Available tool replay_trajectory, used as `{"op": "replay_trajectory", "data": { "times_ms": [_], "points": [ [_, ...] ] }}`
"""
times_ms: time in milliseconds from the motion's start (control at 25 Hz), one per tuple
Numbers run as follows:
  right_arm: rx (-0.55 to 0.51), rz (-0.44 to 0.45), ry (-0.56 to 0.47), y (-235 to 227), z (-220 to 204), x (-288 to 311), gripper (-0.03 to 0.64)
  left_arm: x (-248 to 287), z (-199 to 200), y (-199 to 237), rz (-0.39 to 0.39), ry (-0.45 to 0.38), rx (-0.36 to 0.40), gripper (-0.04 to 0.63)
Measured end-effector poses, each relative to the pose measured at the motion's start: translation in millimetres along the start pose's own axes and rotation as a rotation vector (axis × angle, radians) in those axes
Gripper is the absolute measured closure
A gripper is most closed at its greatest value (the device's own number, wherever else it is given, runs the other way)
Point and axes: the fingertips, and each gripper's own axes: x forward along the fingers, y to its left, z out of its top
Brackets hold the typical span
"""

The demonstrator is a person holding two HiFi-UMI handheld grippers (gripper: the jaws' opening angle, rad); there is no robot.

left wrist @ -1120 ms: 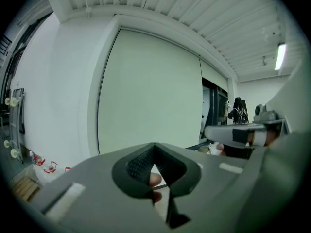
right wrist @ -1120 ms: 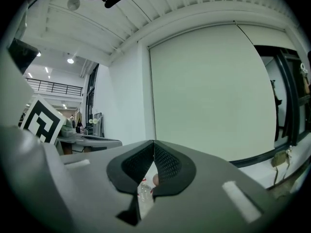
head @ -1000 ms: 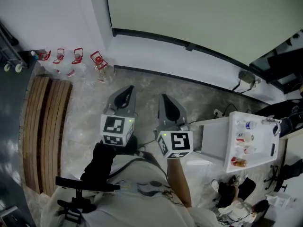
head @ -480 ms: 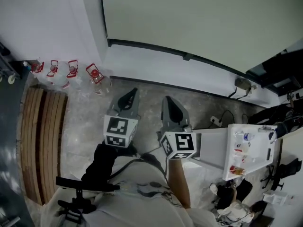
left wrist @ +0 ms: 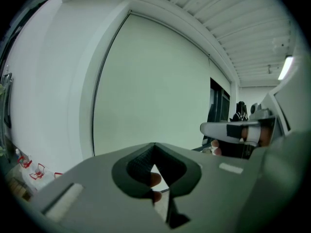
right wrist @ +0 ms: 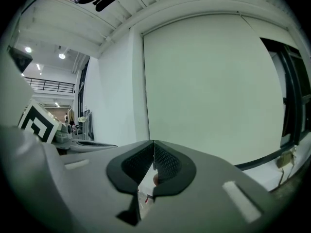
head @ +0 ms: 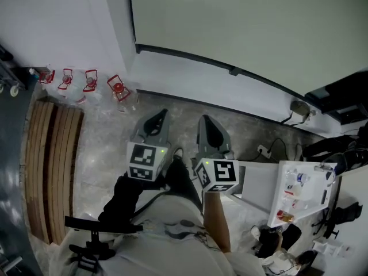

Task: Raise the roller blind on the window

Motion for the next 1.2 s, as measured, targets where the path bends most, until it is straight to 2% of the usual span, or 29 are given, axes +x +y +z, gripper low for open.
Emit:
{"op": "replay_trajectory", "data": {
  "times_ms": [240,680,1200],
  "points": [
    [-0.004,0.045,-0.026,-17.4,12.9,44.2,0.615,35.2,21.1,19.7,0.035,-0.039,-0.006,0.597],
    [-0.022,0.152,-0.100,-63.6,65.3,132.3,0.615,128.7,80.5,44.2,0.106,-0.107,0.042,0.597],
    [-0.022,0.266,-0.068,-90.6,66.7,197.4,0.615,185.6,79.9,70.9,0.213,-0.081,0.021,0.597]
  ]
}}
